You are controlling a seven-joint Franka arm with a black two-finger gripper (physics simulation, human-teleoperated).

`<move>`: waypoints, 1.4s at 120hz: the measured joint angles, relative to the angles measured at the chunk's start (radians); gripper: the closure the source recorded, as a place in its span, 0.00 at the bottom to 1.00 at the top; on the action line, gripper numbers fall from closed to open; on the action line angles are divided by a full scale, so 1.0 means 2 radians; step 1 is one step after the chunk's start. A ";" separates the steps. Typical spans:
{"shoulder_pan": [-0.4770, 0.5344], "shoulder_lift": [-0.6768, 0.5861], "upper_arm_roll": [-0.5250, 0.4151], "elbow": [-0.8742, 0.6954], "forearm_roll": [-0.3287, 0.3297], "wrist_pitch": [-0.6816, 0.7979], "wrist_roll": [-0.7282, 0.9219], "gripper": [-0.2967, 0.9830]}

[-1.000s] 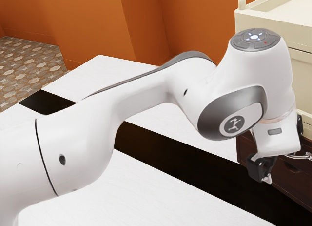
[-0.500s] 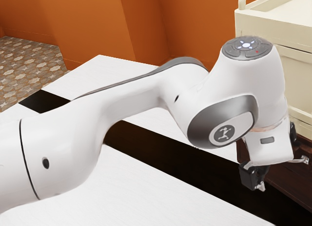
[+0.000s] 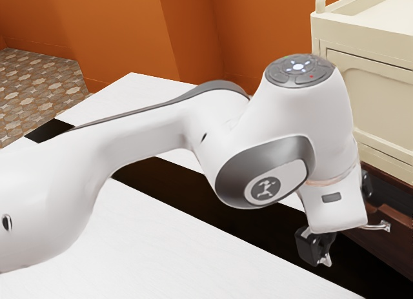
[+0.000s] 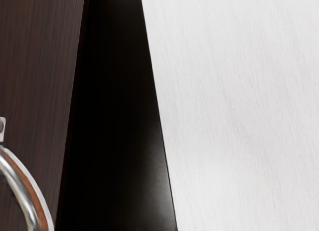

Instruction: Pull the drawer handle with one arm to open the drawer

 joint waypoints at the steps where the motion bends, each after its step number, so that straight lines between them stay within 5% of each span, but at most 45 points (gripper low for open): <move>1: 0.000 -0.001 0.000 -0.001 0.000 0.000 0.000 0.24; 136: 0.021 -0.169 -0.052 -0.196 -0.009 0.021 -0.054 0.24; 168: 0.044 -0.259 -0.095 -0.221 -0.017 0.023 -0.062 0.25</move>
